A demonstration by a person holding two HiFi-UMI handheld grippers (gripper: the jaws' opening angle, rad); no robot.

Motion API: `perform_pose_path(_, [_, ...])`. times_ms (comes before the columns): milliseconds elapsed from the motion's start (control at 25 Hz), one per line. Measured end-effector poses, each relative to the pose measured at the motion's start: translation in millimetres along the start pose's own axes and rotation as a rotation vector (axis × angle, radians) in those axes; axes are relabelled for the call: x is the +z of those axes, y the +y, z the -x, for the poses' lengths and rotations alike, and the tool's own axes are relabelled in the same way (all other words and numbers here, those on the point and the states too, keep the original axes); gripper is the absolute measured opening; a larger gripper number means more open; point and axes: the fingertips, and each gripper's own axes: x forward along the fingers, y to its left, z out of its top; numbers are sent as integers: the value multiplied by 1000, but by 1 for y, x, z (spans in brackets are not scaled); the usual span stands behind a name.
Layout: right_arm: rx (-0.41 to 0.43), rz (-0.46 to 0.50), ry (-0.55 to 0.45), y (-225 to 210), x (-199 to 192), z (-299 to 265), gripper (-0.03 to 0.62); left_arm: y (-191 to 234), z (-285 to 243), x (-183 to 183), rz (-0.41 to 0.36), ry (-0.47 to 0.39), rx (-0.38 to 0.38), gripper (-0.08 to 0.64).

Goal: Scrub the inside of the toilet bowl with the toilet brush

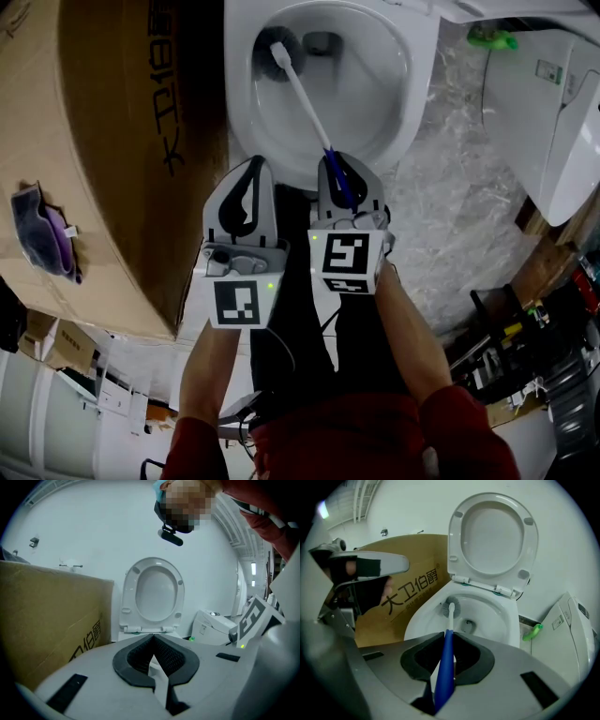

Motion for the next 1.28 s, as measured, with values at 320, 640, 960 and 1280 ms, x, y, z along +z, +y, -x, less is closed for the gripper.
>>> perform_pose_path(320, [86, 41, 30, 22, -25, 35, 60, -12, -3, -3, -5, 7, -27, 12])
perform_pose_path(640, [155, 101, 106, 34, -61, 81, 60, -21, -4, -3, -18, 6, -30, 12])
perform_pose_path(960, [149, 190, 175, 11, -91, 111, 60, -35, -4, -11, -19, 32, -52, 12])
perform_pose_path(1280, [94, 244, 236, -24, -114, 120, 60, -50, -4, -14, -22, 42, -71, 12])
